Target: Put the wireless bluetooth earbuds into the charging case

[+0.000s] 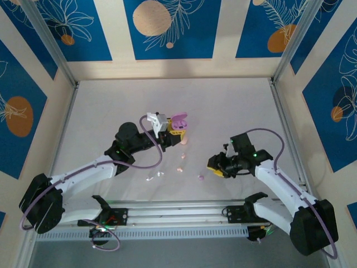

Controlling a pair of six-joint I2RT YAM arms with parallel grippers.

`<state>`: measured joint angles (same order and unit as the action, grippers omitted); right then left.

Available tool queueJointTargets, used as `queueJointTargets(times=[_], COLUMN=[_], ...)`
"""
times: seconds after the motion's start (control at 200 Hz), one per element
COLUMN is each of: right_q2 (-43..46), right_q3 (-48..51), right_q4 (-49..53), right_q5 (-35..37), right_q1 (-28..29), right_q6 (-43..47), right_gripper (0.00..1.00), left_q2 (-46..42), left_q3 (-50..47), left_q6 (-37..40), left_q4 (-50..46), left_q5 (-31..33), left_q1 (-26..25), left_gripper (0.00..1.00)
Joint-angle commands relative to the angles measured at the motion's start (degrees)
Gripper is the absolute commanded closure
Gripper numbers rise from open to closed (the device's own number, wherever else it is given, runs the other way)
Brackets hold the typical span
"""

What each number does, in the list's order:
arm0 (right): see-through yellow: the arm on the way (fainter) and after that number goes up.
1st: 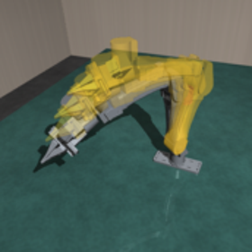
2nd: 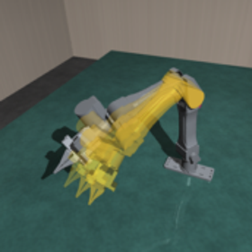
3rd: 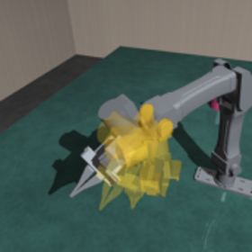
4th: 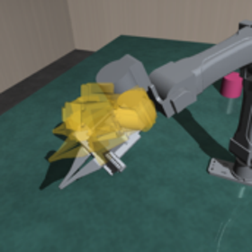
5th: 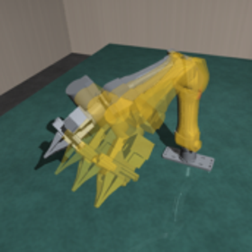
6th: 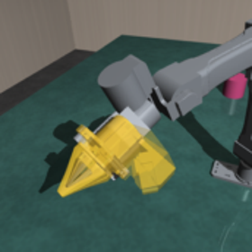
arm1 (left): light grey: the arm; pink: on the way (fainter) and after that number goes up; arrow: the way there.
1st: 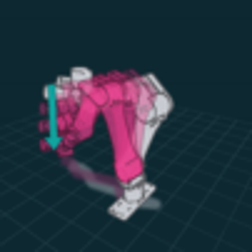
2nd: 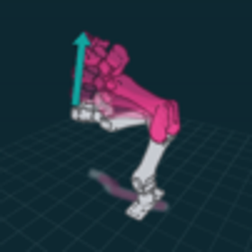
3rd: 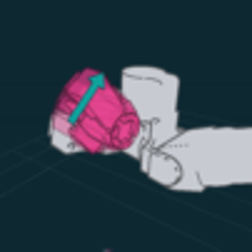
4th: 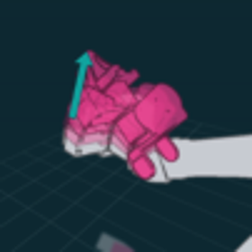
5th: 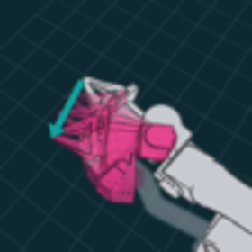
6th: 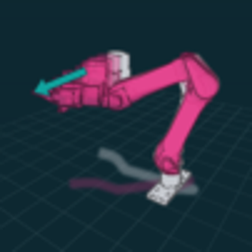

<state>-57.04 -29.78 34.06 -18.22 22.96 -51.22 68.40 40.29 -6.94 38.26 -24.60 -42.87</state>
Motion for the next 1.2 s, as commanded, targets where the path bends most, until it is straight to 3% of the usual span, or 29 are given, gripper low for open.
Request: queueJointTargets(times=[0.0,0.29,0.925,1.196], right_q2=[-2.46,-11.39,-18.62,-21.4], right_q3=[1.37,1.77,3.08,1.31], right_q4=[-4.19,-11.49,-19.62,-23.17], right_q5=[-1.24,0.5,4.02,2.14], right_q1=[2.15,6.63,7.08,7.43], right_q6=[-4.4,-6.84,-7.84,-5.67], right_gripper=[0.53,0.52,0.57,0.6], left_q2=[-1.14,-1.08,-0.68,-0.82], left_q3=[-0.15,0.18,0.83,0.87], left_q6=[1.05,0.94,1.23,1.4], left_q4=[0.47,-0.02,-0.94,-1.32], left_q5=[0.55,-0.18,-0.2,0.13], left_q1=[-0.37,-0.36,-0.32,-0.34], left_gripper=[0.73,0.73,0.73,0.73])
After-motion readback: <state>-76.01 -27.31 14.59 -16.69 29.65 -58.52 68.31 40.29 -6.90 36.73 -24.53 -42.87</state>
